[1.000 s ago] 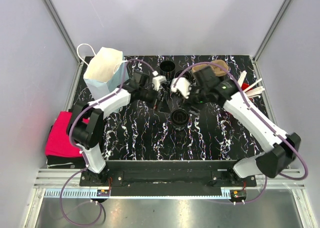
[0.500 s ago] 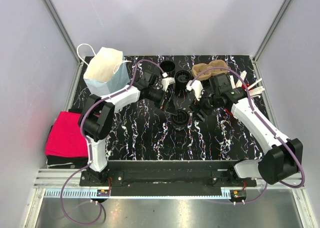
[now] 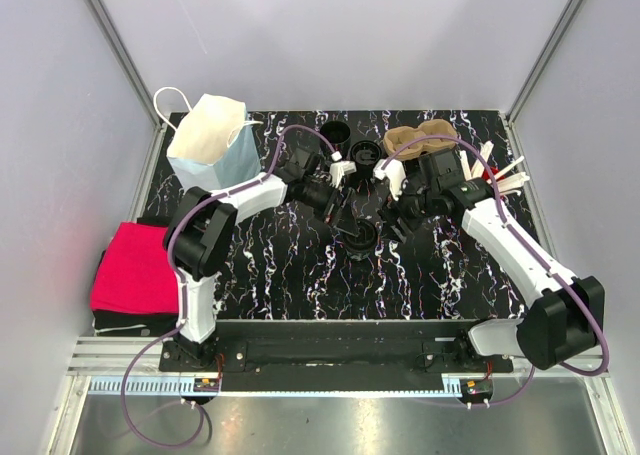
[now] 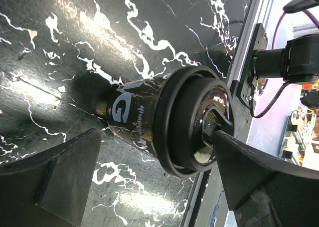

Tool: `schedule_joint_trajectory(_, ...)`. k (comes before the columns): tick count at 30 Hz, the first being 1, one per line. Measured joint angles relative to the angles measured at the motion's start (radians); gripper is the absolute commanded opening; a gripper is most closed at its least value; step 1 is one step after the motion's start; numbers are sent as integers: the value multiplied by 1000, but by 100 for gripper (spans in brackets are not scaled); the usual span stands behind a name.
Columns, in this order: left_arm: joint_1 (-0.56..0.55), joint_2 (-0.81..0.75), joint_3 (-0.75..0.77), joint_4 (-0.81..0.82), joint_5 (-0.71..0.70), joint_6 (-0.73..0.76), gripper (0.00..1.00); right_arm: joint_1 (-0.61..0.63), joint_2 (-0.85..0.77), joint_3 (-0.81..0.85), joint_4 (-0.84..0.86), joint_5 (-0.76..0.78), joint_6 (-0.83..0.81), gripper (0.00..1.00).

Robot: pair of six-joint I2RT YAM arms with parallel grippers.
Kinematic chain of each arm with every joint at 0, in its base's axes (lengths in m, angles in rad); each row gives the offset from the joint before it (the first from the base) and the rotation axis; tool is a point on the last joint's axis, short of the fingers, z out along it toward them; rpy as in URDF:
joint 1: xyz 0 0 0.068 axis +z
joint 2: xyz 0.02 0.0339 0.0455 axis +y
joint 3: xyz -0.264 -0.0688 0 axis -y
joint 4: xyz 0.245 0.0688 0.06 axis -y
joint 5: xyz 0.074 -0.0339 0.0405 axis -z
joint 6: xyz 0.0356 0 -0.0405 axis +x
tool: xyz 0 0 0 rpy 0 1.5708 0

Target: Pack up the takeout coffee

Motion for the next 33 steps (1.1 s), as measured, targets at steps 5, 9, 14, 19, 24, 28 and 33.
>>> schedule_joint_trajectory(5,-2,12,1,7,5,-16,83,-8,0,-7,14,-14,14,73)
schedule_joint_trajectory(9,-4,15,2,14,15,-23,75,-29,3,-9,23,-48,34,69)
schedule_joint_trajectory(14,-5,24,7,15,34,-31,71,-64,55,-9,43,-109,69,58)
schedule_joint_trajectory(19,-7,30,9,20,45,-38,70,-94,138,-9,47,-162,103,45)
schedule_joint_trajectory(24,-8,30,9,22,45,-38,69,-124,238,0,51,-208,149,38)
schedule_joint_trajectory(28,-9,30,9,22,46,-38,68,-133,303,19,58,-230,178,35)
schedule_joint_trajectory(33,-10,30,9,23,47,-38,66,-140,349,57,59,-269,206,29)
